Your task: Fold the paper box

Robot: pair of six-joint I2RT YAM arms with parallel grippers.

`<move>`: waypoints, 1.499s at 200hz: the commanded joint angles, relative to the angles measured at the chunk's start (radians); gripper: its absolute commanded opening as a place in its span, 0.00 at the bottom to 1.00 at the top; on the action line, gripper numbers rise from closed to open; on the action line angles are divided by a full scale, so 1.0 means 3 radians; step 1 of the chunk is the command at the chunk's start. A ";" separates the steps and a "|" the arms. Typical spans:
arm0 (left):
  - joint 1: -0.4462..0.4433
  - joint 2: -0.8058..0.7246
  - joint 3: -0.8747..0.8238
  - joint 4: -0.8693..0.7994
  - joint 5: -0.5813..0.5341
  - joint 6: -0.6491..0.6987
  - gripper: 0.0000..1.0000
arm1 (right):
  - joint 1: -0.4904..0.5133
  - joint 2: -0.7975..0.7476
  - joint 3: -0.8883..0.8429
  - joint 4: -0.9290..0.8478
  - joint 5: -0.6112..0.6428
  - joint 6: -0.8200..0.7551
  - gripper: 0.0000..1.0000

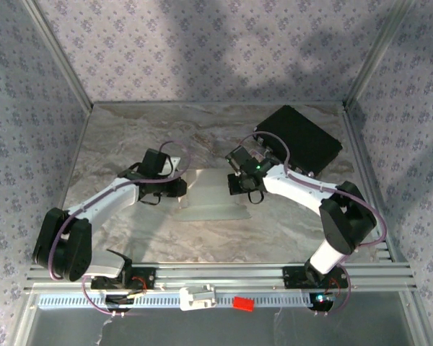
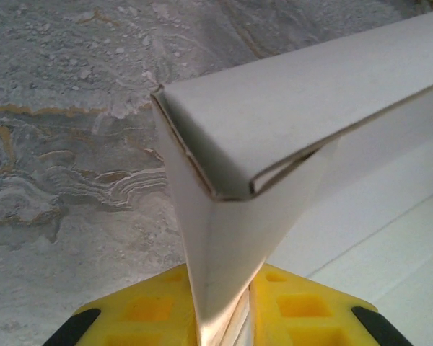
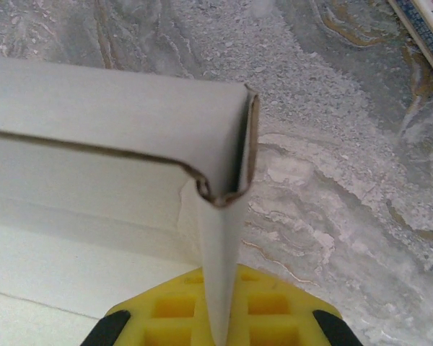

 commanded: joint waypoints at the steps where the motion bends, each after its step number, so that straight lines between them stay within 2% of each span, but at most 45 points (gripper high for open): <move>1: -0.0148 0.0118 0.0117 -0.0001 -0.0196 -0.0113 0.22 | 0.0153 -0.0041 0.0203 0.0015 0.0062 0.0171 0.00; 73: -0.0470 0.0455 0.0331 -0.0187 -0.0868 -0.0402 0.21 | 0.0269 0.0062 0.0312 -0.0033 0.0079 0.0289 0.00; 115: -0.0567 0.0572 0.0420 -0.0332 -0.1157 -0.0558 0.10 | 0.0262 0.0095 0.0303 -0.0059 0.0086 0.0338 0.00; 164: -0.0838 0.0870 0.0660 -0.0795 -0.1798 -0.0956 0.00 | 0.0268 0.0147 0.0312 -0.0097 0.0199 0.0487 0.00; 176: -0.0916 0.0910 0.0709 -0.0931 -0.2051 -0.1126 0.00 | 0.0268 0.0166 0.0298 -0.0078 0.0187 0.0514 0.00; 204: -0.1022 0.1107 0.0941 -0.1391 -0.2382 -0.1518 0.00 | 0.0274 0.0185 0.0266 -0.0002 0.0136 0.0576 0.00; 246: -0.1331 0.1661 0.1440 -0.2032 -0.2695 -0.1938 0.00 | 0.0268 0.0246 0.0143 0.0077 -0.0015 0.0593 0.00; 300: -0.1429 0.2003 0.1564 -0.2143 -0.2830 -0.2142 0.00 | 0.0266 0.0242 0.0128 0.0069 -0.0050 0.0607 0.00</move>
